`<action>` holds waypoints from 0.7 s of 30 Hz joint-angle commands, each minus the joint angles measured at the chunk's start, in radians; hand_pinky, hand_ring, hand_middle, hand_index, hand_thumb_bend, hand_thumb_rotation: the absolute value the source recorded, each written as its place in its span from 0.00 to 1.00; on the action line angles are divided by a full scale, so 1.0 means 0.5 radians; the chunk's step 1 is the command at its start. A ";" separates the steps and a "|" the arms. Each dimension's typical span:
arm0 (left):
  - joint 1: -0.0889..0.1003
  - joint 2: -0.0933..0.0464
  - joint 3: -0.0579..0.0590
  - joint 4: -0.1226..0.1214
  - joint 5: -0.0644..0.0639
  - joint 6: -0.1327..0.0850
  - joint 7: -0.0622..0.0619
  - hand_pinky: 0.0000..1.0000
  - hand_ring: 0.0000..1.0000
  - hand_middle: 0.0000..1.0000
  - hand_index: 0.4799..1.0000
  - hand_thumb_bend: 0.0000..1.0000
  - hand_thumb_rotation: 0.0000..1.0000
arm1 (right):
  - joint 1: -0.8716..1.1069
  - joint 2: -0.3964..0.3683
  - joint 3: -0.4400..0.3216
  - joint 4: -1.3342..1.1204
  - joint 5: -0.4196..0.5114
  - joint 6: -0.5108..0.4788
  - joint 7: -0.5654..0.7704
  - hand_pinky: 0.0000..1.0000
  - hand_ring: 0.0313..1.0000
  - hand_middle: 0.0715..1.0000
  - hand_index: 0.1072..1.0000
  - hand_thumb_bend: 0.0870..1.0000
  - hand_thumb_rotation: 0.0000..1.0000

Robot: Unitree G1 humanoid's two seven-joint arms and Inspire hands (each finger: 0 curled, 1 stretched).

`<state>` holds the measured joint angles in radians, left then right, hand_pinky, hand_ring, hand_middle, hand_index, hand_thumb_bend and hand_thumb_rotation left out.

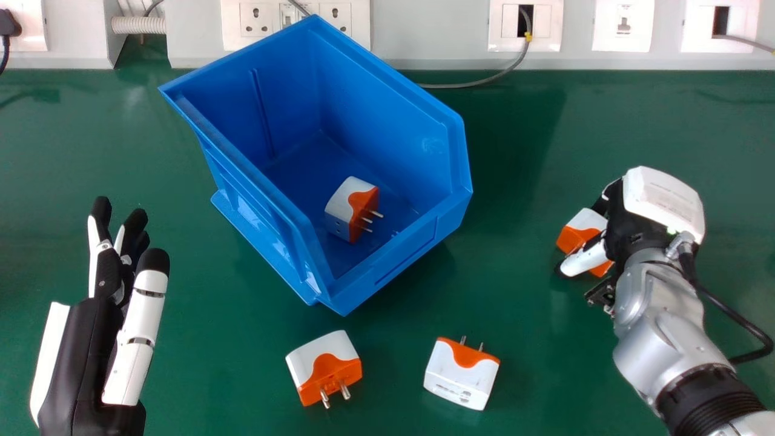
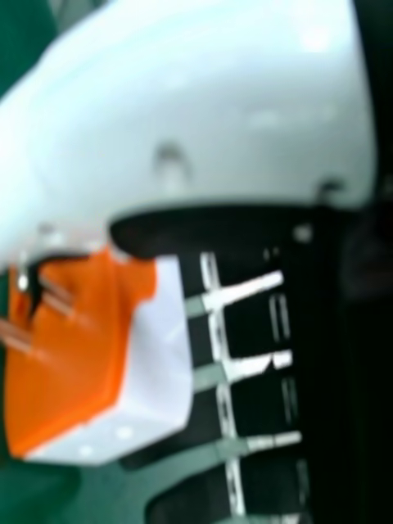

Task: Pick all objects and put in blue box

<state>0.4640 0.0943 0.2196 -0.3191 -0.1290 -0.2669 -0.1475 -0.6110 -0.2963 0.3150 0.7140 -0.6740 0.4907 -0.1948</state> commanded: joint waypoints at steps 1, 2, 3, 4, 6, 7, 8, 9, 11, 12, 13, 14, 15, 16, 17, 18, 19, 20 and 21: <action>-0.002 0.009 0.009 -0.033 -0.020 -0.015 -0.003 1.00 1.00 1.00 1.00 0.32 0.81 | 0.011 -0.039 -0.030 -0.050 0.014 -0.009 -0.058 0.35 0.44 0.50 0.43 0.44 0.13; -0.004 0.010 0.010 -0.029 -0.021 -0.018 -0.005 1.00 1.00 1.00 1.00 0.32 0.81 | 0.016 -0.039 -0.036 -0.061 0.015 -0.006 -0.059 0.35 0.44 0.49 0.43 0.44 0.13; -0.006 0.010 0.010 -0.028 -0.024 -0.017 -0.006 1.00 1.00 1.00 1.00 0.32 0.82 | 0.021 -0.037 -0.044 -0.069 0.019 -0.008 -0.066 0.35 0.44 0.49 0.43 0.44 0.13; -0.008 0.009 0.010 -0.027 -0.025 -0.016 -0.006 1.00 1.00 1.00 1.00 0.33 0.82 | 0.027 -0.037 -0.051 -0.079 0.024 -0.008 -0.069 0.34 0.43 0.48 0.43 0.44 0.13; -0.009 0.004 0.007 -0.030 -0.029 -0.012 -0.004 1.00 1.00 1.00 1.00 0.34 0.82 | 0.046 -0.043 -0.056 -0.117 0.022 -0.014 -0.080 0.33 0.42 0.48 0.43 0.44 0.13; -0.007 0.001 0.005 -0.034 -0.027 -0.010 -0.002 1.00 1.00 1.00 0.99 0.34 0.81 | 0.066 -0.048 -0.064 -0.158 0.025 -0.024 -0.091 0.33 0.42 0.48 0.43 0.44 0.13; -0.005 0.001 0.002 -0.039 -0.022 -0.008 0.000 1.00 1.00 1.00 0.99 0.34 0.81 | 0.091 -0.054 -0.072 -0.208 0.027 -0.036 -0.098 0.33 0.42 0.48 0.43 0.44 0.13; -0.002 0.000 0.001 -0.044 -0.015 -0.004 0.004 1.00 1.00 1.00 0.99 0.34 0.81 | 0.124 -0.062 -0.084 -0.287 0.030 -0.032 -0.087 0.33 0.42 0.49 0.43 0.44 0.13; 0.005 -0.006 -0.002 -0.056 -0.009 0.001 0.012 1.00 1.00 1.00 0.99 0.35 0.81 | 0.213 -0.079 -0.111 -0.493 0.026 -0.010 -0.054 0.34 0.44 0.49 0.43 0.44 0.14; 0.008 -0.010 -0.004 -0.062 -0.010 0.006 0.015 1.00 1.00 0.99 0.99 0.36 0.80 | 0.278 -0.093 -0.124 -0.626 0.019 -0.006 -0.037 0.34 0.44 0.49 0.43 0.44 0.14; 0.009 -0.014 -0.006 -0.064 -0.013 0.004 0.016 1.00 1.00 0.99 0.99 0.38 0.80 | 0.361 -0.110 -0.136 -0.792 0.009 -0.004 -0.013 0.34 0.43 0.48 0.43 0.44 0.14; 0.008 -0.017 -0.006 -0.061 -0.013 -0.003 0.015 1.00 1.00 0.99 0.99 0.37 0.80 | 0.442 -0.125 -0.149 -0.945 0.004 -0.006 0.013 0.31 0.40 0.45 0.43 0.44 0.14; 0.005 -0.019 -0.006 -0.055 -0.010 -0.008 0.016 1.00 1.00 0.99 0.98 0.36 0.80 | 0.536 -0.142 -0.159 -1.122 -0.004 0.000 0.050 0.30 0.38 0.44 0.43 0.44 0.14; 0.004 -0.020 -0.006 -0.055 -0.003 -0.005 0.020 1.00 1.00 0.99 0.99 0.35 0.80 | 0.631 -0.152 -0.169 -1.294 -0.010 0.007 0.081 0.29 0.36 0.42 0.43 0.44 0.14; 0.002 -0.022 -0.006 -0.055 0.003 0.002 0.026 1.00 1.00 0.99 0.99 0.35 0.80 | 0.726 -0.157 -0.180 -1.452 -0.015 0.000 0.097 0.27 0.33 0.40 0.42 0.44 0.14; -0.001 -0.024 -0.006 -0.056 0.004 0.008 0.030 1.00 1.00 0.99 0.98 0.35 0.80 | 0.820 -0.158 -0.187 -1.599 -0.025 -0.007 0.107 0.24 0.30 0.36 0.42 0.44 0.14; -0.003 -0.025 -0.006 -0.056 0.002 0.013 0.030 1.00 1.00 0.99 0.98 0.36 0.80 | 0.898 -0.155 -0.191 -1.716 -0.036 -0.018 0.111 0.20 0.24 0.30 0.42 0.44 0.14; -0.007 -0.026 -0.005 -0.051 0.000 0.009 0.029 1.00 1.00 0.99 0.98 0.37 0.80 | 0.983 -0.149 -0.189 -1.834 -0.054 -0.038 0.102 0.16 0.19 0.22 0.41 0.44 0.14; -0.012 -0.028 -0.005 -0.048 0.000 0.009 0.031 1.00 1.00 0.99 0.98 0.37 0.80 | 1.062 -0.145 -0.186 -1.940 -0.065 -0.068 0.094 0.13 0.14 0.17 0.41 0.44 0.14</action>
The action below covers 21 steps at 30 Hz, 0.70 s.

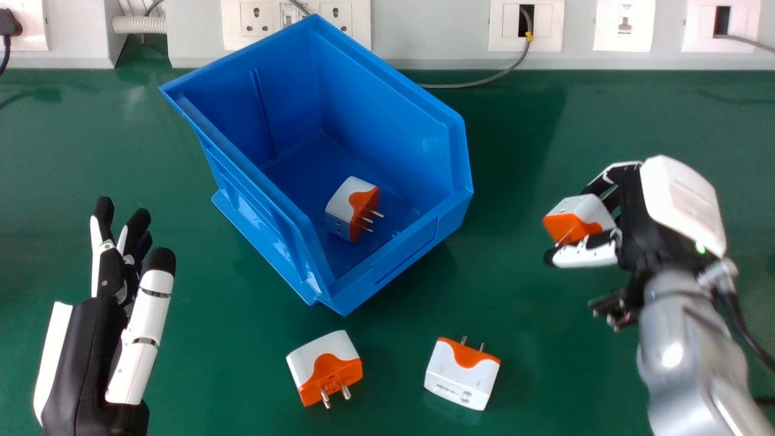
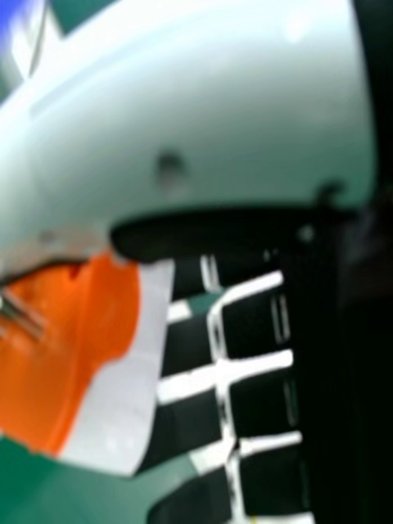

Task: Pick all objects and put in blue box

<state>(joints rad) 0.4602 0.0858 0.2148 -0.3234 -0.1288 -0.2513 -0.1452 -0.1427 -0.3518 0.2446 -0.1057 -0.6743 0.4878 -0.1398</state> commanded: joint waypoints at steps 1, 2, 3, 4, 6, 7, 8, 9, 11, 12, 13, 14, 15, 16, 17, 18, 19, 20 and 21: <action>-0.008 -0.011 0.005 -0.036 -0.003 -0.022 0.026 1.00 1.00 0.99 0.98 0.37 0.79 | 0.197 -0.033 -0.041 -0.395 -0.072 -0.103 -0.022 0.10 0.10 0.12 0.41 0.44 0.13; -0.012 -0.013 0.006 -0.034 -0.002 -0.023 0.028 1.00 1.00 0.99 0.98 0.37 0.79 | 0.259 -0.035 -0.029 -0.483 -0.088 -0.138 -0.023 0.09 0.09 0.11 0.41 0.44 0.13; -0.016 -0.013 0.006 -0.033 -0.005 -0.021 0.029 1.00 1.00 0.99 0.97 0.37 0.79 | 0.308 -0.032 -0.018 -0.562 -0.101 -0.166 -0.015 0.07 0.07 0.09 0.41 0.44 0.13; -0.018 -0.011 0.005 -0.032 -0.007 -0.020 0.030 1.00 1.00 0.99 0.97 0.37 0.79 | 0.346 -0.026 -0.004 -0.637 -0.117 -0.183 0.002 0.07 0.06 0.08 0.41 0.44 0.13; -0.021 -0.009 0.003 -0.032 -0.006 -0.022 0.035 1.00 1.00 0.99 0.98 0.36 0.79 | 0.390 -0.005 0.018 -0.740 -0.150 -0.227 0.021 0.07 0.07 0.09 0.41 0.44 0.13; -0.020 -0.010 0.002 -0.036 0.001 -0.020 0.041 1.00 1.00 0.99 0.98 0.36 0.79 | 0.399 0.010 0.030 -0.777 -0.151 -0.272 0.019 0.07 0.07 0.09 0.41 0.44 0.13; -0.020 -0.010 0.000 -0.039 0.008 -0.019 0.045 1.00 1.00 0.99 0.97 0.37 0.79 | 0.399 0.025 0.047 -0.807 -0.162 -0.307 0.017 0.06 0.06 0.08 0.41 0.44 0.14; -0.020 -0.010 -0.002 -0.041 0.019 -0.018 0.052 1.00 1.00 0.99 0.97 0.37 0.79 | 0.391 0.047 0.069 -0.838 -0.181 -0.323 0.023 0.06 0.06 0.08 0.41 0.44 0.14; -0.020 -0.007 -0.007 -0.047 0.026 -0.016 0.052 1.00 1.00 0.99 0.97 0.36 0.80 | 0.359 0.083 0.112 -0.893 -0.221 -0.335 0.073 0.05 0.05 0.06 0.41 0.44 0.13; -0.019 -0.010 -0.009 -0.046 0.029 -0.020 0.055 1.00 1.00 0.99 0.97 0.36 0.81 | 0.332 0.105 0.131 -0.912 -0.229 -0.345 0.109 0.05 0.05 0.06 0.41 0.44 0.13; -0.019 -0.013 -0.011 -0.045 0.035 -0.023 0.058 1.00 1.00 0.99 0.97 0.34 0.81 | 0.296 0.126 0.150 -0.923 -0.231 -0.351 0.148 0.05 0.04 0.06 0.41 0.44 0.13; -0.019 -0.016 -0.013 -0.044 0.041 -0.025 0.062 1.00 1.00 0.99 0.97 0.33 0.81 | 0.274 0.143 0.158 -0.928 -0.233 -0.356 0.177 0.05 0.04 0.06 0.41 0.44 0.13; -0.020 -0.016 -0.015 -0.038 0.039 -0.032 0.058 1.00 1.00 0.99 0.97 0.33 0.81 | 0.213 0.169 0.176 -0.909 -0.231 -0.358 0.211 0.05 0.05 0.06 0.41 0.44 0.13; -0.021 -0.015 -0.017 -0.034 0.041 -0.036 0.056 1.00 1.00 0.99 0.97 0.33 0.81 | 0.150 0.197 0.191 -0.877 -0.229 -0.361 0.234 0.05 0.05 0.07 0.41 0.44 0.13; -0.023 -0.014 -0.019 -0.030 0.042 -0.039 0.055 1.00 1.00 0.99 0.98 0.33 0.82 | 0.108 0.217 0.197 -0.852 -0.229 -0.364 0.251 0.05 0.05 0.07 0.41 0.44 0.13; -0.024 -0.015 -0.022 -0.030 0.044 -0.036 0.058 1.00 1.00 0.99 0.98 0.34 0.82 | 0.028 0.242 0.212 -0.793 -0.218 -0.385 0.264 0.06 0.06 0.08 0.41 0.44 0.13; -0.025 -0.016 -0.024 -0.031 0.047 -0.032 0.061 1.00 1.00 0.99 0.98 0.35 0.82 | -0.021 0.258 0.218 -0.752 -0.210 -0.402 0.270 0.06 0.06 0.08 0.41 0.44 0.13; -0.031 -0.017 -0.026 -0.020 0.049 -0.045 0.062 1.00 1.00 0.99 0.98 0.36 0.83 | -0.094 0.277 0.235 -0.691 -0.209 -0.418 0.283 0.06 0.06 0.08 0.41 0.44 0.13; -0.034 -0.017 -0.027 -0.014 0.052 -0.053 0.063 1.00 1.00 0.99 0.98 0.35 0.83 | -0.158 0.297 0.247 -0.634 -0.205 -0.435 0.290 0.07 0.08 0.11 0.41 0.43 0.14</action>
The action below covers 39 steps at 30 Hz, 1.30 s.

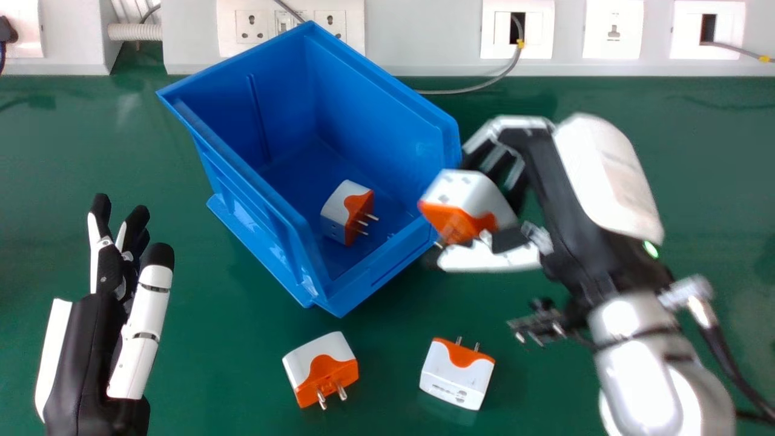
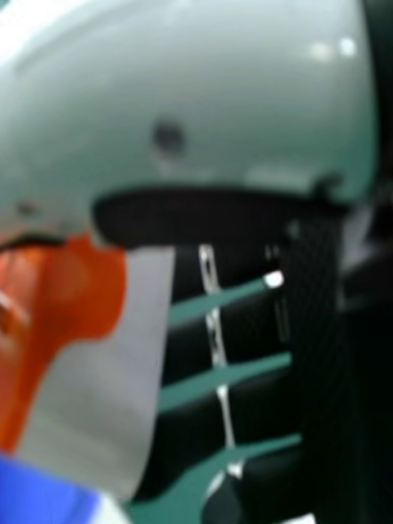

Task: Pick all objects and put in blue box

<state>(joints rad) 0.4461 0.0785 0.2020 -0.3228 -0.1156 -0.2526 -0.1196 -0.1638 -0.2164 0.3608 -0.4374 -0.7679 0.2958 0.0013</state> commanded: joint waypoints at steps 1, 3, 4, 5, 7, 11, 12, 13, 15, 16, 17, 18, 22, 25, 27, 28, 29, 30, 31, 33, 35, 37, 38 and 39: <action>-0.008 -0.003 -0.003 -0.010 0.028 -0.058 0.013 1.00 1.00 0.99 0.98 0.36 0.83 | -0.174 0.044 0.026 0.084 -0.019 -0.069 0.010 0.08 0.10 0.14 0.41 0.43 0.14; -0.011 -0.003 -0.004 -0.005 0.034 -0.063 0.017 1.00 1.00 0.99 0.97 0.37 0.83 | -0.308 0.082 0.060 0.206 -0.052 -0.082 0.013 0.10 0.12 0.16 0.41 0.43 0.14; -0.012 -0.003 -0.005 -0.002 0.035 -0.065 0.019 1.00 1.00 0.98 0.97 0.37 0.83 | -0.351 0.093 0.072 0.247 -0.070 -0.080 0.015 0.10 0.12 0.16 0.41 0.43 0.14; -0.013 -0.003 -0.007 -0.001 0.032 -0.065 0.020 1.00 1.00 0.98 0.97 0.38 0.83 | -0.399 0.108 0.088 0.287 -0.102 -0.064 0.023 0.10 0.11 0.15 0.41 0.43 0.14; -0.014 0.000 -0.009 0.002 0.023 -0.069 0.016 1.00 1.00 0.98 0.97 0.37 0.83 | -0.512 0.143 0.114 0.389 -0.123 -0.065 0.034 0.10 0.12 0.17 0.41 0.43 0.14; -0.004 0.001 -0.010 -0.003 0.019 -0.074 0.015 1.00 1.00 0.99 0.98 0.35 0.83 | -0.751 0.232 0.134 0.668 -0.105 -0.092 0.011 0.18 0.24 0.31 0.42 0.43 0.13; -0.003 0.003 -0.010 -0.001 0.022 -0.080 0.014 1.00 1.00 0.99 0.98 0.35 0.83 | -0.809 0.240 0.144 0.759 -0.116 -0.132 -0.035 0.19 0.25 0.32 0.42 0.44 0.13; -0.001 0.005 -0.009 -0.003 0.029 -0.078 0.017 1.00 1.00 0.99 0.98 0.35 0.83 | -0.875 0.253 0.150 0.867 -0.115 -0.170 -0.080 0.19 0.25 0.34 0.43 0.44 0.13; 0.007 0.006 -0.008 -0.013 0.042 -0.069 0.026 1.00 1.00 0.99 0.98 0.36 0.84 | -0.996 0.291 0.161 1.060 -0.108 -0.186 -0.114 0.21 0.30 0.38 0.43 0.44 0.12; 0.012 0.005 -0.009 -0.021 0.044 -0.061 0.030 1.00 1.00 0.99 0.98 0.37 0.84 | -1.052 0.311 0.169 1.150 -0.114 -0.170 -0.116 0.21 0.29 0.38 0.43 0.44 0.13; 0.015 0.004 -0.009 -0.024 0.041 -0.059 0.031 1.00 1.00 0.99 0.98 0.37 0.84 | -1.109 0.330 0.183 1.243 -0.127 -0.149 -0.119 0.20 0.28 0.36 0.43 0.44 0.13; 0.019 0.003 -0.009 -0.028 0.038 -0.059 0.029 1.00 1.00 0.99 0.98 0.37 0.84 | -1.167 0.349 0.198 1.346 -0.138 -0.141 -0.135 0.20 0.28 0.36 0.43 0.44 0.13; 0.035 -0.002 -0.012 -0.042 0.035 -0.063 0.030 1.00 1.00 0.99 0.98 0.35 0.84 | -1.361 0.417 0.231 1.733 -0.120 -0.163 -0.181 0.30 0.41 0.48 0.43 0.44 0.13; 0.049 -0.005 -0.018 -0.061 0.051 -0.053 0.041 1.00 1.00 0.99 0.98 0.36 0.82 | -1.506 0.445 0.291 2.009 -0.142 -0.192 -0.182 0.26 0.37 0.44 0.46 0.45 0.05; 0.056 -0.008 -0.023 -0.072 0.059 -0.050 0.046 1.00 1.00 0.99 0.99 0.36 0.83 | -1.594 0.458 0.332 2.173 -0.143 -0.218 -0.166 0.24 0.35 0.45 0.48 0.46 0.02; 0.060 -0.012 -0.026 -0.079 0.063 -0.047 0.051 1.00 1.00 0.99 0.99 0.36 0.83 | -1.625 0.466 0.341 2.249 -0.131 -0.250 -0.183 0.24 0.36 0.46 0.48 0.46 0.01; 0.062 -0.015 -0.028 -0.083 0.061 -0.047 0.053 1.00 1.00 0.99 0.99 0.36 0.83 | -1.652 0.478 0.344 2.334 -0.112 -0.288 -0.208 0.24 0.36 0.46 0.48 0.46 0.00; 0.063 -0.016 -0.029 -0.084 0.056 -0.049 0.052 1.00 1.00 0.99 0.99 0.36 0.83 | -1.682 0.496 0.351 2.423 -0.101 -0.306 -0.221 0.25 0.36 0.47 0.47 0.46 0.00; 0.065 -0.017 -0.029 -0.085 0.058 -0.053 0.052 1.00 1.00 0.99 0.99 0.35 0.83 | -1.704 0.514 0.350 2.495 -0.087 -0.322 -0.233 0.27 0.37 0.48 0.46 0.46 0.00; 0.075 -0.019 -0.031 -0.090 0.082 -0.053 0.059 1.00 1.00 0.99 0.99 0.32 0.84 | -1.738 0.561 0.334 2.622 -0.050 -0.329 -0.261 0.28 0.38 0.48 0.46 0.46 0.00; 0.083 -0.027 -0.036 -0.098 0.097 -0.046 0.068 1.00 1.00 0.99 0.99 0.31 0.85 | -1.782 0.598 0.339 2.734 -0.031 -0.312 -0.263 0.28 0.37 0.48 0.47 0.46 0.00; 0.085 -0.034 -0.043 -0.099 0.095 -0.051 0.074 1.00 1.00 0.99 0.99 0.29 0.85 | -1.795 0.622 0.339 2.795 -0.016 -0.314 -0.301 0.30 0.37 0.47 0.49 0.46 0.00; 0.086 -0.034 -0.046 -0.097 0.097 -0.057 0.075 1.00 1.00 0.99 0.99 0.29 0.85 | -1.789 0.624 0.344 2.803 -0.016 -0.326 -0.323 0.30 0.37 0.46 0.49 0.46 0.00; 0.086 -0.033 -0.048 -0.095 0.102 -0.062 0.077 1.00 1.00 0.99 0.99 0.29 0.85 | -1.778 0.619 0.354 2.803 -0.020 -0.346 -0.341 0.31 0.37 0.46 0.49 0.46 0.00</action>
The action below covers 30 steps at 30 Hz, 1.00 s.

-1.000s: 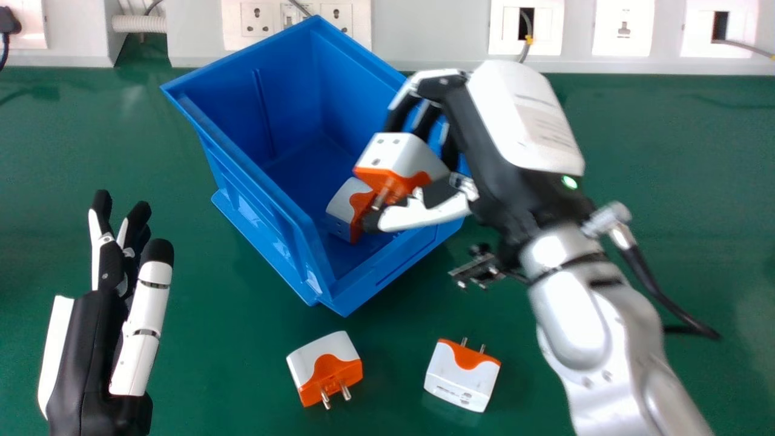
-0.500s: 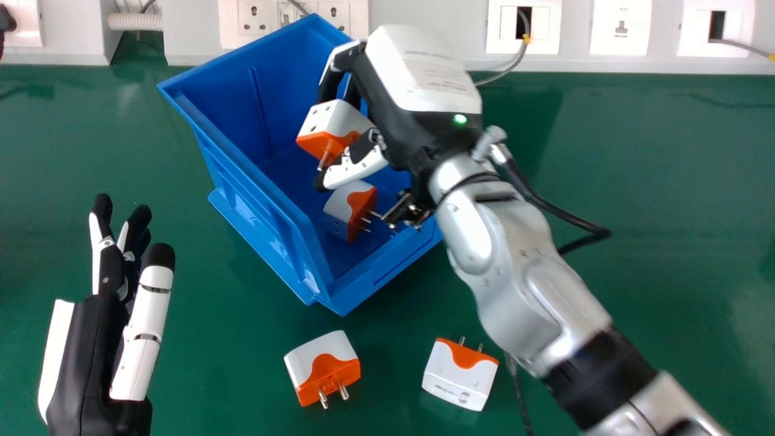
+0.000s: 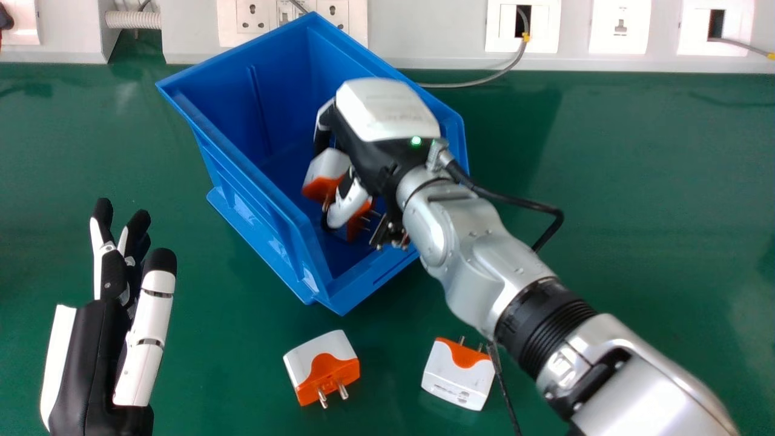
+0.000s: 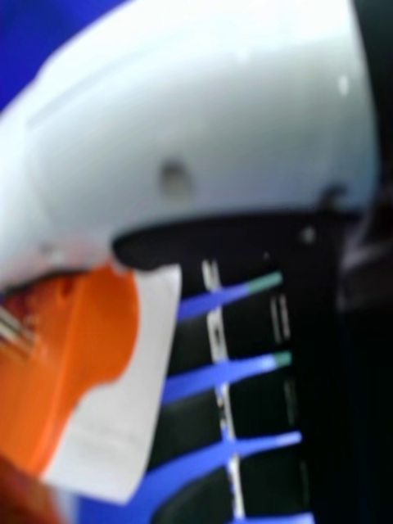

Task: Pick all objects and put in blue box

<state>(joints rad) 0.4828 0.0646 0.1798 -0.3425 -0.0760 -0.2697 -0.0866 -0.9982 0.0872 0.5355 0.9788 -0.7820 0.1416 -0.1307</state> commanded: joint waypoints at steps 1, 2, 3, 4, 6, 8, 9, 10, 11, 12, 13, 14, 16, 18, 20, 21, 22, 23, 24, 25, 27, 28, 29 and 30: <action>0.013 -0.003 -0.005 -0.052 0.026 -0.033 0.010 1.00 1.00 0.99 0.99 0.30 0.86 | -0.100 0.003 0.015 -0.031 0.002 -0.059 -0.088 0.33 0.37 0.47 0.49 0.46 0.00; 0.014 -0.003 -0.006 -0.049 0.028 -0.037 0.011 1.00 1.00 0.99 0.99 0.32 0.86 | -0.090 -0.004 0.028 -0.031 -0.004 -0.074 -0.096 0.37 0.38 0.48 0.49 0.46 0.00; 0.016 -0.002 -0.007 -0.048 0.028 -0.037 0.011 1.00 1.00 0.99 0.99 0.32 0.87 | -0.083 -0.012 0.043 -0.034 -0.013 -0.084 -0.102 0.45 0.50 0.58 0.57 0.53 0.04; 0.016 -0.003 -0.007 -0.049 0.024 -0.032 0.012 1.00 1.00 0.99 0.99 0.33 0.88 | -0.076 -0.020 0.059 -0.042 -0.024 -0.088 -0.100 0.56 0.66 0.73 0.69 0.60 0.11; 0.015 -0.003 -0.007 -0.056 0.023 -0.017 0.016 1.00 1.00 0.99 1.00 0.35 0.88 | -0.072 -0.036 0.086 -0.059 -0.040 -0.086 -0.086 0.69 0.82 0.88 0.84 0.64 0.20; 0.011 0.000 -0.005 -0.054 0.020 -0.013 0.018 1.00 1.00 0.99 1.00 0.37 0.89 | -0.074 -0.050 0.109 -0.075 -0.053 -0.071 -0.072 0.76 0.90 0.96 0.92 0.70 0.26; 0.007 0.003 -0.005 -0.050 0.007 -0.015 0.010 1.00 1.00 0.99 1.00 0.38 0.89 | -0.073 -0.057 0.118 -0.083 -0.058 -0.065 -0.073 0.78 0.93 0.98 0.95 0.73 0.29; -0.002 0.004 -0.004 -0.042 0.000 -0.018 0.008 1.00 1.00 1.00 1.00 0.38 0.89 | -0.073 -0.060 0.123 -0.088 -0.056 -0.060 -0.079 0.80 0.95 0.99 0.97 0.75 0.31; -0.010 0.002 -0.004 -0.037 0.000 -0.022 0.011 1.00 1.00 0.99 1.00 0.37 0.88 | -0.069 -0.064 0.124 -0.099 -0.050 -0.058 -0.085 0.81 0.97 1.00 0.99 0.77 0.32; -0.015 0.000 -0.004 -0.033 0.003 -0.025 0.015 1.00 1.00 0.99 0.99 0.35 0.87 | -0.064 -0.069 0.125 -0.110 -0.046 -0.055 -0.090 0.82 0.98 1.00 0.99 0.77 0.33; -0.022 -0.002 -0.004 -0.029 0.002 -0.023 0.018 1.00 1.00 0.99 0.99 0.35 0.87 | -0.065 -0.072 0.126 -0.113 -0.044 -0.053 -0.094 0.83 0.99 1.00 1.00 0.77 0.33; -0.025 -0.003 -0.004 -0.028 0.000 -0.020 0.019 1.00 1.00 0.99 0.99 0.35 0.86 | -0.063 -0.076 0.126 -0.121 -0.044 -0.049 -0.098 0.83 0.99 1.00 1.00 0.78 0.33; -0.033 -0.001 -0.002 -0.017 0.000 -0.024 0.017 1.00 1.00 0.98 0.99 0.34 0.86 | -0.066 -0.081 0.133 -0.125 -0.053 -0.034 -0.106 0.82 0.98 1.00 1.00 0.80 0.33; -0.036 -0.001 0.000 -0.013 0.004 -0.026 0.019 1.00 1.00 0.98 0.99 0.33 0.86 | -0.066 -0.086 0.132 -0.137 -0.051 -0.020 -0.098 0.83 0.98 1.00 1.00 0.79 0.32; -0.037 -0.001 0.001 -0.016 0.025 -0.018 0.030 1.00 0.99 0.98 0.98 0.33 0.86 | -0.067 -0.088 0.130 -0.147 -0.049 -0.003 -0.090 0.83 0.99 1.00 1.00 0.79 0.31; -0.037 0.000 0.001 -0.018 0.030 -0.015 0.034 1.00 0.99 0.98 0.98 0.33 0.86 | -0.069 -0.088 0.129 -0.151 -0.048 0.007 -0.087 0.83 0.99 1.00 1.00 0.79 0.31; -0.037 0.002 0.000 -0.019 0.030 -0.015 0.032 1.00 0.99 0.98 0.98 0.32 0.87 | -0.069 -0.089 0.127 -0.160 -0.046 0.017 -0.088 0.83 0.99 1.00 1.00 0.79 0.30; -0.038 0.006 0.000 -0.019 0.038 -0.013 0.034 1.00 1.00 0.98 0.98 0.31 0.87 | -0.070 -0.090 0.127 -0.165 -0.045 0.025 -0.089 0.83 0.99 1.00 1.00 0.79 0.29; -0.036 0.009 0.000 -0.022 0.043 -0.009 0.037 1.00 1.00 0.99 0.99 0.31 0.88 | -0.069 -0.090 0.123 -0.175 -0.042 0.034 -0.088 0.83 0.99 1.00 1.00 0.79 0.29; -0.037 0.010 0.000 -0.023 0.045 -0.006 0.039 1.00 1.00 0.99 0.99 0.32 0.89 | -0.070 -0.090 0.124 -0.185 -0.043 0.047 -0.086 0.83 0.99 1.00 1.00 0.78 0.28; -0.041 0.013 0.002 -0.020 0.048 -0.013 0.039 1.00 1.00 0.98 0.99 0.32 0.89 | -0.066 -0.094 0.115 -0.224 -0.036 0.070 -0.074 0.83 0.99 1.00 1.00 0.76 0.27; -0.045 0.015 0.003 -0.014 0.035 -0.023 0.031 1.00 1.00 0.98 0.99 0.32 0.89 | -0.060 -0.096 0.105 -0.253 -0.029 0.083 -0.073 0.82 0.99 1.00 1.00 0.75 0.27; -0.049 0.017 0.004 -0.011 0.026 -0.026 0.027 1.00 1.00 0.99 0.99 0.31 0.88 | -0.050 -0.103 0.100 -0.288 -0.027 0.094 -0.073 0.82 0.99 1.00 1.00 0.75 0.26; -0.049 0.016 0.005 -0.014 0.019 -0.023 0.025 1.00 1.00 0.99 0.98 0.30 0.88 | -0.038 -0.111 0.090 -0.333 -0.022 0.104 -0.073 0.81 0.99 1.00 1.00 0.74 0.24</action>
<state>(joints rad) 0.4614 0.0663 0.1769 -0.3407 -0.0600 -0.2689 -0.0703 -0.9961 0.0359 0.5938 0.8598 -0.7927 0.1882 -0.1598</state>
